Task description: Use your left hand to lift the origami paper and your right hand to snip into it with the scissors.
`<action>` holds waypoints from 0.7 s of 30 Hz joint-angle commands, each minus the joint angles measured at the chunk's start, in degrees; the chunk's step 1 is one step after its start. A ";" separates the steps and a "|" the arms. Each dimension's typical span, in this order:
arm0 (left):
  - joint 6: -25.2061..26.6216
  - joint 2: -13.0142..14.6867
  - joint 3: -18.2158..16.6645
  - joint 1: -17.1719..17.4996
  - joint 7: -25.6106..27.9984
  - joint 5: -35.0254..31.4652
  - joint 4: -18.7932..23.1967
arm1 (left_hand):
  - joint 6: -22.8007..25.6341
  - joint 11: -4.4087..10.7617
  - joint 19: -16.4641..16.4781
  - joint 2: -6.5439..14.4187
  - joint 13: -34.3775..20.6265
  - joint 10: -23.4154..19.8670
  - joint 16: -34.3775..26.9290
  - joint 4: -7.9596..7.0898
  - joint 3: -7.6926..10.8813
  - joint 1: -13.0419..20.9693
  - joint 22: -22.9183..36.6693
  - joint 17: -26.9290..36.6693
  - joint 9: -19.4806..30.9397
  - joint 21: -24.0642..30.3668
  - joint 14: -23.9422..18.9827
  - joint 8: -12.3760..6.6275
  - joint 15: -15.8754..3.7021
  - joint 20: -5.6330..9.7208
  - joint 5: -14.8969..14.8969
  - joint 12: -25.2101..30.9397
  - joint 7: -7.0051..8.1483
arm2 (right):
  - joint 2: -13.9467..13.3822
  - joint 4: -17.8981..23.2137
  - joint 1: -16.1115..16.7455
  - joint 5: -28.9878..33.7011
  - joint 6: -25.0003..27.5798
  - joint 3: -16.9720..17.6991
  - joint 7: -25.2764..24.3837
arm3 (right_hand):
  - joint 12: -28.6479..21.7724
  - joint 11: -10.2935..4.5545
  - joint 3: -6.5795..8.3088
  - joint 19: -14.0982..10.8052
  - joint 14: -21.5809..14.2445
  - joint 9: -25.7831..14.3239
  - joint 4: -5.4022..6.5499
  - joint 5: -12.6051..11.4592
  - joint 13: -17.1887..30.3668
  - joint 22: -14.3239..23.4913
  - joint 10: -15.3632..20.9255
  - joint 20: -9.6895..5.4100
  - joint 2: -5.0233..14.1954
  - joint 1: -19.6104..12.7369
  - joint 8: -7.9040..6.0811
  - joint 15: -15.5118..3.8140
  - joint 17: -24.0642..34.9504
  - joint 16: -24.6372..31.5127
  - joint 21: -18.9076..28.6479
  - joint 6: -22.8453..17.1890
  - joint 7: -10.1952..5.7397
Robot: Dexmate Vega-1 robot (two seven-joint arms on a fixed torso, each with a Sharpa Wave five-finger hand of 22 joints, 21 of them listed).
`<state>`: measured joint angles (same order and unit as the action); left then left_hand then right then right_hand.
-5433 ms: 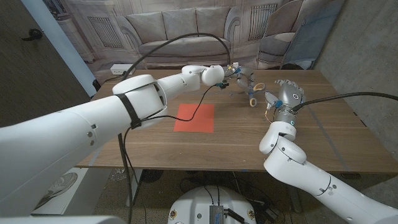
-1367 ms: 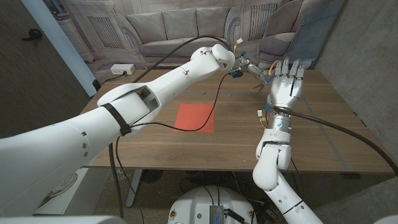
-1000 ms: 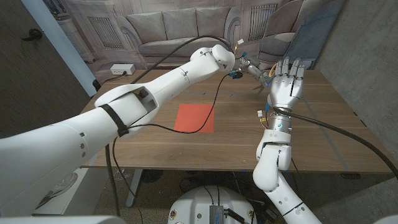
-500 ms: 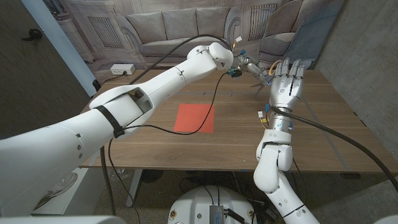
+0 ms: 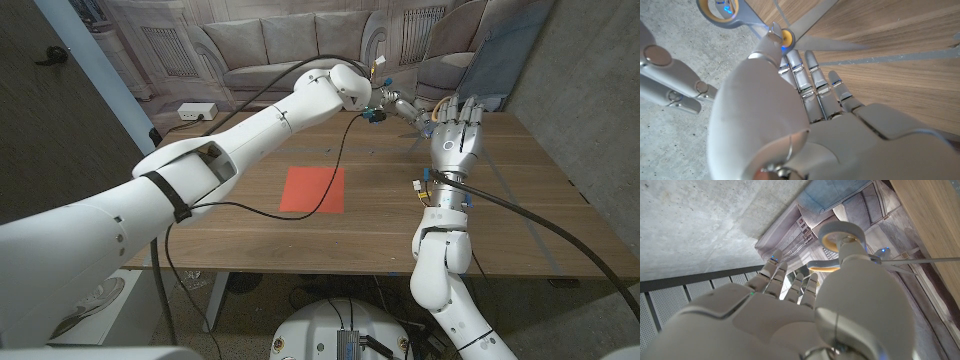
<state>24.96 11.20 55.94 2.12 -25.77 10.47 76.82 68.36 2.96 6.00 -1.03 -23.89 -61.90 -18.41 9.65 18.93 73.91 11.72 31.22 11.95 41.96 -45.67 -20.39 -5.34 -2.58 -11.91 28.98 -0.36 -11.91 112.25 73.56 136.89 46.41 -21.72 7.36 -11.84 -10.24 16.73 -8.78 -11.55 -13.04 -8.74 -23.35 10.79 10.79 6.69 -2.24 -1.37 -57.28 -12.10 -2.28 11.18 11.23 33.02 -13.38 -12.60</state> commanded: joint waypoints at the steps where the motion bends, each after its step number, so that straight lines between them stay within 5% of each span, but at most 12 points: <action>1: 1.04 1.44 1.94 0.09 -1.50 -0.11 2.38 | 1.30 4.88 0.36 2.28 -0.26 -5.34 0.42 -0.93 1.23 1.81 0.14 0.16 0.07 0.36 -0.53 0.08 -8.13 -0.49 -0.53 -0.22 -1.26 | -0.44 -0.08 -0.68 0.41 -0.64 -1.01 0.92 | -0.59 -0.48 -0.37 -0.91 -1.02 -0.12 0.28 -0.22 0.15 0.19 1.00 -1.23 -0.16 0.52 -0.42 -8.29 0.20 0.28 0.12 -0.68 -0.11; 8: 0.65 1.70 2.00 -0.11 -1.83 -0.34 2.93 | 1.32 4.93 0.26 2.27 -0.28 -5.37 0.47 -0.97 1.29 1.74 0.13 0.26 0.15 0.45 -0.63 0.14 -8.16 -0.66 -0.53 -0.36 -1.27 | 1.81 1.63 -0.56 5.55 -4.43 -0.48 9.55 | 0.59 1.39 0.65 0.37 1.39 0.13 0.08 -0.10 0.13 0.23 -2.58 -0.38 1.61 -1.80 -0.31 -5.88 0.22 -0.57 -0.36 -0.44 -0.15; 10: 0.40 2.12 1.78 0.10 -0.92 -0.85 3.94 | 1.29 4.91 0.26 2.30 -0.30 -5.25 0.52 -0.98 1.34 1.76 0.13 0.25 0.19 0.48 -0.59 0.14 -8.15 -0.73 -0.54 -0.43 -1.28 | 1.06 0.56 -0.87 3.64 -2.50 -0.91 6.86 | 1.07 2.62 0.60 1.53 2.61 0.17 0.61 0.10 0.12 0.23 -4.55 0.34 2.28 -1.49 -0.26 -5.17 0.36 -0.71 -0.80 -0.23 -0.16; 15: 0.80 2.24 1.43 -0.11 -1.32 -0.46 4.16 | 1.29 4.80 0.28 2.27 -0.36 -5.26 0.55 -0.97 1.35 1.75 0.13 0.34 0.27 0.57 -0.59 0.16 -8.18 -0.62 -0.53 -0.49 -1.20 | -0.55 2.21 -0.68 1.78 -4.55 -1.26 7.91 | 0.72 2.33 0.78 3.03 3.54 -0.08 2.12 0.22 0.09 0.26 -5.05 0.60 4.98 -0.38 -1.22 -4.63 0.66 -0.42 -1.37 -2.41 -0.14; 18: 1.46 2.02 1.27 -0.08 -1.62 0.11 3.76 | 1.38 4.84 0.27 2.30 -0.41 -5.31 0.59 -1.00 1.39 1.72 0.12 0.40 0.28 0.63 -0.54 0.16 -8.15 -0.65 -0.52 -0.52 -1.21 | -3.37 0.87 -1.19 -2.93 -2.03 -2.45 0.82 | 0.27 0.92 0.78 3.29 3.57 -0.51 2.23 0.41 0.04 0.27 -4.56 0.59 5.95 -0.26 -2.63 -4.91 0.46 -0.31 -1.48 -5.76 -0.12; 20: 1.18 1.91 1.52 -0.29 -1.51 -0.22 3.45 | 1.36 4.86 0.23 2.25 -0.44 -5.30 0.57 -1.02 1.36 1.66 0.12 0.45 0.29 0.65 -0.59 0.19 -8.13 -0.68 -0.50 -0.56 -1.21 | -5.25 0.08 -1.51 -5.11 -1.52 -3.11 -2.78 | -0.22 -0.37 0.97 3.21 2.92 -0.90 1.44 0.45 -0.02 0.26 -3.53 0.60 6.33 -1.19 -4.12 -5.75 0.08 -0.17 -1.44 -9.54 -0.14; 21: 1.66 1.66 1.21 -0.20 -1.51 0.27 3.17 | 1.41 4.93 0.30 2.29 -0.45 -5.28 0.61 -1.01 1.42 1.69 0.12 0.44 0.28 0.69 -0.58 0.19 -8.11 -0.67 -0.51 -0.59 -1.22 | -7.20 1.07 -1.28 -10.81 -1.93 -3.80 -6.82 | -0.41 -1.08 1.70 3.37 2.65 -1.32 -0.21 0.39 -0.07 0.23 -2.84 0.45 6.69 -3.65 -5.82 -6.53 -0.30 -0.32 -1.51 -13.96 -0.17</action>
<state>25.71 13.03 57.60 2.11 -27.15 10.04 80.15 68.08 2.69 6.33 -1.01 -24.07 -62.18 -17.97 9.64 18.92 73.90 11.72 31.49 12.03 42.39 -45.76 -19.75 -5.23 -2.89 -12.17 28.53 -0.64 -12.12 113.04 72.65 139.46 43.94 -22.90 12.76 -11.67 -9.83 17.26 -5.67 -8.35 -13.38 -6.87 -23.28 10.65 10.79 2.76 -1.65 4.69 -58.24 -15.36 -2.19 11.34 10.61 31.57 -21.13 -12.65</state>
